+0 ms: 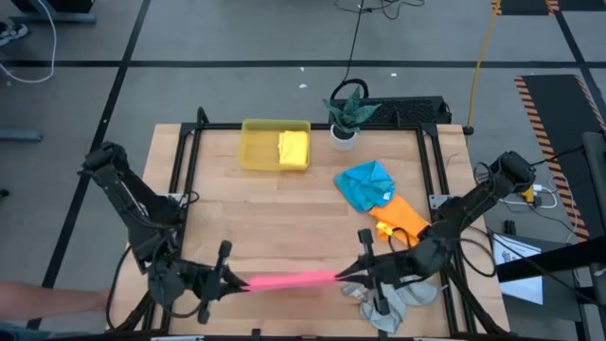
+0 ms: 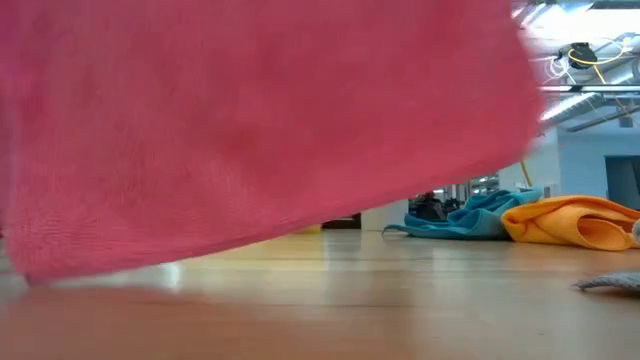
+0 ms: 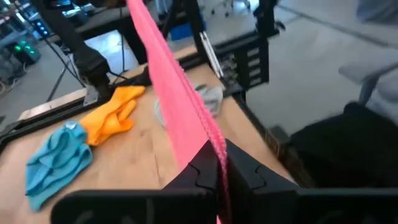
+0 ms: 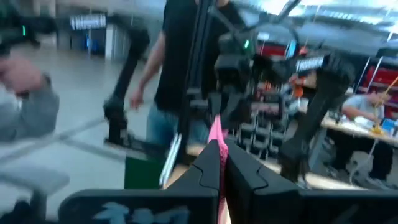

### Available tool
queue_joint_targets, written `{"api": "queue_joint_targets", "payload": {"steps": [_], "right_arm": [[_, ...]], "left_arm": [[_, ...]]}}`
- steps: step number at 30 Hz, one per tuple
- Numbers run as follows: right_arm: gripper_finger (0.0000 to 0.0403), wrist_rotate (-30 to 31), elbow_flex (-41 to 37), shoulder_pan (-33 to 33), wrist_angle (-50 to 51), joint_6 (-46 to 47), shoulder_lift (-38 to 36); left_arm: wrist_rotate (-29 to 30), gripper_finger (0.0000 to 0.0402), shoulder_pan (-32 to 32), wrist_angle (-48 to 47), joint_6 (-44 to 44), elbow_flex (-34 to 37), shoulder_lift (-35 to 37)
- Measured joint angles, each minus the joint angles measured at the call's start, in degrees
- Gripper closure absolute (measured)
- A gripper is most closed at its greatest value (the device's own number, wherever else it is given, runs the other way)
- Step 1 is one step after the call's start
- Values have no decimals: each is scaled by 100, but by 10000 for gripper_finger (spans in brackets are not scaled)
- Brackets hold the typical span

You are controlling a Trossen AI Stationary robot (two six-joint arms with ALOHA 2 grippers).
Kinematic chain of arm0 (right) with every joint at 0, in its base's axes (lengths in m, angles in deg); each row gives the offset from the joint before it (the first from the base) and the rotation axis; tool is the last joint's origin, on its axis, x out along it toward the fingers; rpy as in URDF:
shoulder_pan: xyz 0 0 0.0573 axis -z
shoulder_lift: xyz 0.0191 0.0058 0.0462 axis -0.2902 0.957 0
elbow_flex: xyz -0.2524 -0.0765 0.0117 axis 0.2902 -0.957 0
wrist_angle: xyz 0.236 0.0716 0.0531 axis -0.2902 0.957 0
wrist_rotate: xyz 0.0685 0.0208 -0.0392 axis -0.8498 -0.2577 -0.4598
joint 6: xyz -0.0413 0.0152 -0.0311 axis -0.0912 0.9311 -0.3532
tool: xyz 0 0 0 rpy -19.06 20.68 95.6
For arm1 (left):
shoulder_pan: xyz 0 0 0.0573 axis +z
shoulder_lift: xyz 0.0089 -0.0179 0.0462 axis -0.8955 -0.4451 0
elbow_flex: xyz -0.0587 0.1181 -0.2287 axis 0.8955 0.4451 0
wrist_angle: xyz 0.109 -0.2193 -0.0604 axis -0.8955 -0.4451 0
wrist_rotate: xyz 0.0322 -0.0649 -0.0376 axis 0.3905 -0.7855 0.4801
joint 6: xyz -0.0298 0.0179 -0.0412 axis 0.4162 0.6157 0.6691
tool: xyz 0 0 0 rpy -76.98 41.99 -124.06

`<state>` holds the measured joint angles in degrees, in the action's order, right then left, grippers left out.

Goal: Fold microfiber towels
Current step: Fold the pink microfiber cloth

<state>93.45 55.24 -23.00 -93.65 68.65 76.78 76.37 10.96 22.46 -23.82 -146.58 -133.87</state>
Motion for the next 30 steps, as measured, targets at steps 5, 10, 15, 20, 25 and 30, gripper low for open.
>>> {"api": "queue_joint_targets", "payload": {"steps": [5,10,15,20,25,30], "right_arm": [[403,901,0,216,66,-181,-21],[403,1646,-285,759,952,323,-23],[403,1656,-1199,1405,755,986,-19],[403,1587,-2254,1926,5,1196,-12],[403,898,-2787,2268,-388,1244,-10],[403,402,-2809,2267,-460,972,-10]], "left_arm": [[-6,394,301,-1015,132,-239,2],[19,384,1042,-2463,738,-213,-11],[286,397,2008,-2671,1048,420,-44],[297,383,2818,-1925,898,1372,-44],[297,397,3181,-1260,630,1899,-43],[296,387,3082,-1159,529,1922,-42]]}}
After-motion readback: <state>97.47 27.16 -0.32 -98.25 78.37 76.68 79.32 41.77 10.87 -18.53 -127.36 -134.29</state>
